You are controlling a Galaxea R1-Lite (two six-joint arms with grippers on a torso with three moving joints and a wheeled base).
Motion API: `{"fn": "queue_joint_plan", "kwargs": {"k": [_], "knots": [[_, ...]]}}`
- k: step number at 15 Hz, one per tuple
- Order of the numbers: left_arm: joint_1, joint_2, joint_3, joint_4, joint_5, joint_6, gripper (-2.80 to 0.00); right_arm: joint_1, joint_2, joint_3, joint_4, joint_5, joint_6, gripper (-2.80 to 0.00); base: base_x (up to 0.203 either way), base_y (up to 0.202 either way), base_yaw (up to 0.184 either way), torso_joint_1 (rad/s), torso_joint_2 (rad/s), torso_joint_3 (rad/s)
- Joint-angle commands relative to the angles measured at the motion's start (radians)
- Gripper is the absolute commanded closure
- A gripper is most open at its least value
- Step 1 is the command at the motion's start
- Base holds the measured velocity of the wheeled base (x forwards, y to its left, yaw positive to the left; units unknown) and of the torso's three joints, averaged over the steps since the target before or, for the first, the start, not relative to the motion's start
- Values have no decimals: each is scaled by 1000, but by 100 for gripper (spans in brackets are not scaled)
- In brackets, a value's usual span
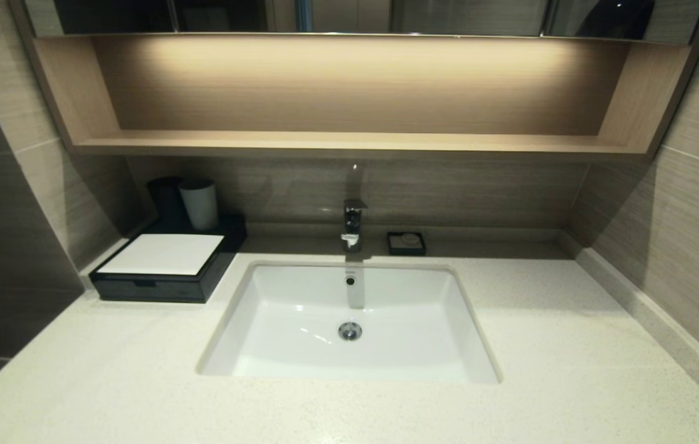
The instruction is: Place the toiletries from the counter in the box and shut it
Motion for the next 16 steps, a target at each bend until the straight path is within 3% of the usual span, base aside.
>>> {"fn": "queue_joint_plan", "kwargs": {"k": [1, 16], "knots": [[0, 1, 20, -1, 0, 0, 0, 0, 0, 2, 0, 0, 1, 0, 0, 0, 0, 0, 0, 0], [0, 1, 20, -1, 0, 0, 0, 0, -2, 2, 0, 0, 1, 0, 0, 0, 0, 0, 0, 0]]}}
